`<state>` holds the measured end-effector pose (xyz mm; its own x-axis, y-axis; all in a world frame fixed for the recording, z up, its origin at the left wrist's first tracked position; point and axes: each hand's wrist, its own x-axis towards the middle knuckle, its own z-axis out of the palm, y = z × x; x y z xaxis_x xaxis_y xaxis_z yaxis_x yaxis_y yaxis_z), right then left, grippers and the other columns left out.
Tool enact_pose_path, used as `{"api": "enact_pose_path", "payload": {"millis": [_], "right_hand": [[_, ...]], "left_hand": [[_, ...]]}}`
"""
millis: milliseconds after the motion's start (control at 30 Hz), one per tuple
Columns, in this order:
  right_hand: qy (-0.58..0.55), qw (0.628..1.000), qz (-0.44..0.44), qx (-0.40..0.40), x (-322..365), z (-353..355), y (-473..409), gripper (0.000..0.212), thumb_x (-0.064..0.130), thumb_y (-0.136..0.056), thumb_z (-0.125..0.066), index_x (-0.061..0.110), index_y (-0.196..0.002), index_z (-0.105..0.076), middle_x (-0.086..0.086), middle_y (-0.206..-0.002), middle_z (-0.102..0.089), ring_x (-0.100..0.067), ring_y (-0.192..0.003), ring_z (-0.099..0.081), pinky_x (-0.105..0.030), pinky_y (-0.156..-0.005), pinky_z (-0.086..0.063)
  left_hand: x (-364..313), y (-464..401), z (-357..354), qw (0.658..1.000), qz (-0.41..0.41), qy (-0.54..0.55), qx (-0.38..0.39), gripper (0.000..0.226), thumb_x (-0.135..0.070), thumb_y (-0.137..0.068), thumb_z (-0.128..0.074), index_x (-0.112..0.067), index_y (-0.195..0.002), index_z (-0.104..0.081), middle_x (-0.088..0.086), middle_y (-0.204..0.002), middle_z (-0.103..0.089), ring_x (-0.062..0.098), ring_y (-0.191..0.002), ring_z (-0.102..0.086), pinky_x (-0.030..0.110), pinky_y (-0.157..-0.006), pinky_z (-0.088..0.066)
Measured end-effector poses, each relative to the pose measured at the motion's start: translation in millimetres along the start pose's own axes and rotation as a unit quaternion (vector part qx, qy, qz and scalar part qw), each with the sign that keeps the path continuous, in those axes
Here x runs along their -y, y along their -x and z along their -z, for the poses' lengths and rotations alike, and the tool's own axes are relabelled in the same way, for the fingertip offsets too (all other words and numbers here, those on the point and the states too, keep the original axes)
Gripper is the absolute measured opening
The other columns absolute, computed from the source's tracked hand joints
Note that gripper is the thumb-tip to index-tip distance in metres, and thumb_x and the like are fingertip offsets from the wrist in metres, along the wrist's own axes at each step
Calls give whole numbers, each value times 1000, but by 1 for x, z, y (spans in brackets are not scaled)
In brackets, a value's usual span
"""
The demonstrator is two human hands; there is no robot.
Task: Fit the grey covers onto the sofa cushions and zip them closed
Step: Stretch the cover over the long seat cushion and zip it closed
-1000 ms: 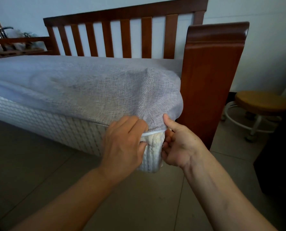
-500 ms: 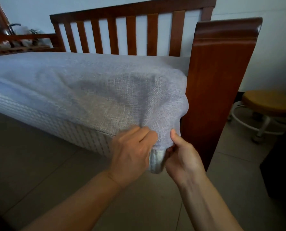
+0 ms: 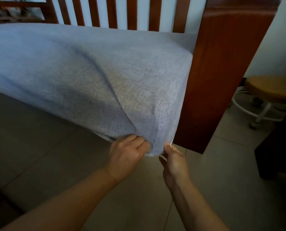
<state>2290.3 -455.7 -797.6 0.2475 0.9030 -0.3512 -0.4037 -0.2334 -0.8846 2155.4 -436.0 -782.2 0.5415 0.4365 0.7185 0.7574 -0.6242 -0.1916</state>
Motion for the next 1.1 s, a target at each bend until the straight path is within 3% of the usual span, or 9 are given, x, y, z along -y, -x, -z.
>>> {"api": "enact_pose_path", "payload": {"millis": [100,267,433,700,800,867,967,1033,1100], "right_hand": [[-41,999,-28,-1,7,-5,0,21,20,-99,-46,13,-91,-63,-4,-94,-67,-18,-89,-61,-34,-89,-44],[-62,996,-56,33,3,-6,6,30,40,-97,-46,18,-107,-63,1,-98,-66,-16,-90,-59,-33,-81,-44],[-93,990,-69,76,-6,3,8,22,38,-93,-52,21,-96,-66,5,-88,-65,-12,-83,-55,-32,-84,-40],[-116,988,-34,94,-4,5,12,20,14,-96,-49,19,-80,-59,8,-73,-65,-9,-73,-55,-27,-80,-41],[-152,985,-49,58,-4,1,17,21,12,-96,-49,19,-77,-55,7,-67,-58,-8,-64,-49,-24,-69,-39],[-182,980,-62,48,-6,-1,18,18,14,-96,-49,18,-79,-53,3,-68,-53,-9,-61,-48,-25,-66,-39],[-185,977,-77,69,-12,-2,18,16,24,-94,-52,18,-80,-55,2,-71,-55,-11,-64,-52,-27,-68,-41],[-178,977,-73,89,-15,0,19,11,25,-91,-55,18,-82,-58,2,-76,-59,-11,-69,-56,-28,-72,-42],[-182,975,-72,105,-14,2,19,8,20,-89,-56,18,-82,-58,1,-80,-61,-12,-74,-59,-29,-75,-43]], "left_hand": [[1,-6,8,1000,1,5,7,18,-3,-70,-51,-15,-60,-60,0,-57,-53,16,-52,-50,22,-42,-33],[2,-9,17,1000,-27,-2,-2,20,0,-71,-49,-14,-63,-60,0,-59,-53,17,-53,-49,22,-44,-28],[0,-4,10,1000,-23,-1,-15,20,0,-74,-50,-16,-64,-58,0,-61,-51,17,-59,-46,24,-49,-26],[-28,12,6,952,271,137,36,13,-16,-68,-65,-21,-65,-54,-10,-66,-55,14,-67,-53,31,-50,-44],[-28,13,10,836,499,228,20,16,-20,-75,-67,-21,-65,-54,-8,-67,-61,19,-71,-62,34,-66,-50],[-21,9,11,695,632,342,-26,15,-19,-76,-69,-21,-70,-55,-2,-73,-64,25,-79,-65,37,-78,-52],[-20,-4,16,485,698,524,-47,2,-18,-89,-57,-17,-86,-57,6,-89,-67,16,-80,-66,35,-75,-51],[-27,-9,15,410,705,578,-41,10,-18,-92,-50,-18,-89,-59,3,-90,-64,11,-82,-62,30,-70,-47],[-30,-11,14,367,714,594,-51,10,-16,-92,-51,-17,-88,-60,1,-90,-61,11,-84,-59,28,-69,-46]]}}
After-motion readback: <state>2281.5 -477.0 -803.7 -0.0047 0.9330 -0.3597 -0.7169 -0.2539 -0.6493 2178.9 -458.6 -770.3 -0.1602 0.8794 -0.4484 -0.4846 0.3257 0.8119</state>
